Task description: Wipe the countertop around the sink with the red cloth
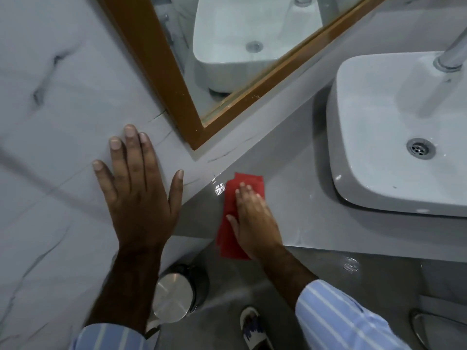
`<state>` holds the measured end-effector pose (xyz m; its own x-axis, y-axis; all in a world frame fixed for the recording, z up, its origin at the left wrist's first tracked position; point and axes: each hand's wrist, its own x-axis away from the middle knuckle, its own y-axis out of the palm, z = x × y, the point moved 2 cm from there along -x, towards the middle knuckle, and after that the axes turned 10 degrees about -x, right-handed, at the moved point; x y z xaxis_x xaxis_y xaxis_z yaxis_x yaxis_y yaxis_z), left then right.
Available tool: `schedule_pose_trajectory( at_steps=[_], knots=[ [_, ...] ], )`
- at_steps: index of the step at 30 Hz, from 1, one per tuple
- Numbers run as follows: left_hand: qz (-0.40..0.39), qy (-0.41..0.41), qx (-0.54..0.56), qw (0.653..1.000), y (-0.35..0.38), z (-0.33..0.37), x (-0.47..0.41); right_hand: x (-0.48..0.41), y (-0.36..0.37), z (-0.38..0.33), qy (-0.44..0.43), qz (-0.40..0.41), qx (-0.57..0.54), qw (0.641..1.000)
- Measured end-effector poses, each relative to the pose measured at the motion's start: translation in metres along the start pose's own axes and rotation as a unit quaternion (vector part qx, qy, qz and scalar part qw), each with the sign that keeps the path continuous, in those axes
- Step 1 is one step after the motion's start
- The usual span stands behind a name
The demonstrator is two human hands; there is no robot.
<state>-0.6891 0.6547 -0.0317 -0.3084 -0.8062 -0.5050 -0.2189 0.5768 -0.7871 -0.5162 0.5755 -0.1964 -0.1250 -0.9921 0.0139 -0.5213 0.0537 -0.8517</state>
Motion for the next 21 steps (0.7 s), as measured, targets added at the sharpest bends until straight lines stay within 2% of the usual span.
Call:
schedule_pose_trajectory(
  at_steps=[2,4,8,12,16,21],
  knots=[
    [0.009,0.003,-0.004,1.000,0.001,0.002,0.000,-0.012,0.008,-0.018,0.098,0.032,0.006,0.995],
    [0.010,0.001,-0.006,1.000,0.001,0.004,0.000,-0.027,0.024,-0.046,0.146,0.032,0.009,0.989],
    [-0.014,-0.001,0.007,1.000,0.002,0.003,0.001,-0.032,0.039,-0.075,0.045,-0.056,0.025,0.997],
    [-0.028,-0.005,0.021,0.999,0.003,0.002,0.001,-0.013,0.018,-0.031,-0.111,-0.104,0.063,0.986],
    [-0.028,-0.011,0.032,0.999,0.003,0.001,0.004,0.015,-0.023,0.045,-0.094,-0.085,0.064,0.990],
    [-0.032,-0.031,0.048,0.998,-0.003,0.012,0.004,0.040,-0.073,0.112,-0.075,-0.085,0.123,0.986]
  ],
)
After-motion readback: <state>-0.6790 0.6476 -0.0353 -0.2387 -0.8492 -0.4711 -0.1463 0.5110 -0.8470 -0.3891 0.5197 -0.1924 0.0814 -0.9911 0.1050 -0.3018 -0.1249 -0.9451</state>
